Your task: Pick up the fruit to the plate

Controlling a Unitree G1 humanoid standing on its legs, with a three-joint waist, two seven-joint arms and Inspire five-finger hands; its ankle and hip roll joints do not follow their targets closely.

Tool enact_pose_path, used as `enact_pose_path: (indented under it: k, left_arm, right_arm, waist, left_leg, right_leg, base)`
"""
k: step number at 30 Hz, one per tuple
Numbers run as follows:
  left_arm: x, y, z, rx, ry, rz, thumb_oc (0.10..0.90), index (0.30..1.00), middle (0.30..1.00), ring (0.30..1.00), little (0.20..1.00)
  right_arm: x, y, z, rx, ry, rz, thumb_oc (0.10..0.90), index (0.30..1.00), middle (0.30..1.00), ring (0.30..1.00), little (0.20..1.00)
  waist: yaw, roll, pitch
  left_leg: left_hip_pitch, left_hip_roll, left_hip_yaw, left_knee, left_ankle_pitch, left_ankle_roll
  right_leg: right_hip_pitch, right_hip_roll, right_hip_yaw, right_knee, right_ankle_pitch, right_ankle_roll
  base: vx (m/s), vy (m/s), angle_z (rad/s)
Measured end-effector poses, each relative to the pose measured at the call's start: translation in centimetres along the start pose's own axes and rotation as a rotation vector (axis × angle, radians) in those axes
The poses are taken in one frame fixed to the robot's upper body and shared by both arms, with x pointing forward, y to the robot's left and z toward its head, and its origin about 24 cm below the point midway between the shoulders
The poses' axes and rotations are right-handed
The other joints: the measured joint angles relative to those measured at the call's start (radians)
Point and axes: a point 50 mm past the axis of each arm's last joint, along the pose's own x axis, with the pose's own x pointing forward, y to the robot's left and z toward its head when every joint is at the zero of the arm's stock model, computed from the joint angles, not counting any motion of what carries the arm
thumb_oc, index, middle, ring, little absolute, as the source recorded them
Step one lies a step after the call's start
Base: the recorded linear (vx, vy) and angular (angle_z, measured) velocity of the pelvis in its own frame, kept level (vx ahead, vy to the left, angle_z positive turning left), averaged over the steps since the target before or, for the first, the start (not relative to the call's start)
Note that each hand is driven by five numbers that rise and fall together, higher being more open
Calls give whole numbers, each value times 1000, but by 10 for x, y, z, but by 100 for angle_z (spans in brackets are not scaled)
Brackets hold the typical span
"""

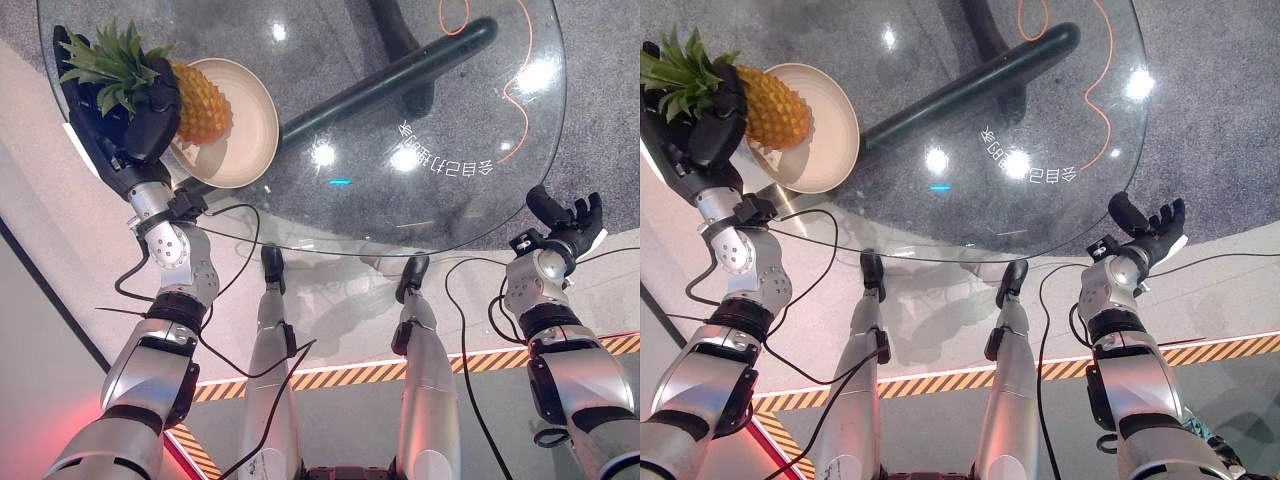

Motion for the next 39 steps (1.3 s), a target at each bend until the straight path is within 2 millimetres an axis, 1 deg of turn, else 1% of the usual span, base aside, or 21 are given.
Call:
enact_pose_path:
  k: [6,15,19,24,28,35,39]
  left_arm:
    - [-5,2,-1,-3,6,-13,800,900,900,900,900]
    - [-9,4,0,-10,5,-16,800,900,900,900,900]
    - [-12,10,-2,1,15,-3,800,900,900,900,900]
    - [-18,21,-3,9,27,30,800,900,900,900,900]
    - [-16,19,-2,0,19,22,800,900,900,900,900]
    - [-16,17,-2,-12,24,-10,800,900,900,900,900]
    - [-15,12,-1,-27,20,-52,800,900,900,900,900]
  right_arm:
    - [0,-1,0,5,1,-4,800,900,900,900,900]
    - [0,-4,-1,10,1,-13,800,900,900,900,900]
    - [0,-6,-2,6,4,-16,800,900,900,900,900]
    - [0,-9,-5,0,10,-24,800,900,900,900,900]
    - [1,-13,-6,4,15,-40,800,900,900,900,900]
    - [2,-22,-9,4,27,-75,800,900,900,900,900]
    - [2,-28,-13,-10,35,-88,800,900,900,900,900]
  waist:
    - [1,0,0]
    - [18,0,0]
    - [23,0,0]
    - [28,0,0]
    - [29,1,0]
    - [36,0,0]
    - [42,0,0]
  left_leg:
    - [-1,0,-1,0,0,0]
    - [1,-1,-3,1,2,0]
    - [12,-4,-9,5,2,1]
    - [49,-7,-14,5,2,2]
    - [58,-8,-24,14,3,3]
    - [58,-8,-30,15,4,3]
    - [66,-8,-37,16,4,3]
  right_leg:
    - [0,0,-1,0,0,0]
    - [2,-2,-2,4,0,0]
    - [18,-5,-6,4,0,0]
    - [59,-7,-10,4,-3,3]
    - [84,-8,-24,4,-4,4]
    - [90,-8,-30,5,-4,4]
    - [100,-8,-32,5,-4,3]
  base:
    - [0,0,0]
    - [0,0,0]
    - [-8,10,3]
    - [-11,8,3]
    - [3,-6,8]
    - [-2,-18,1]
    - [0,0,0]
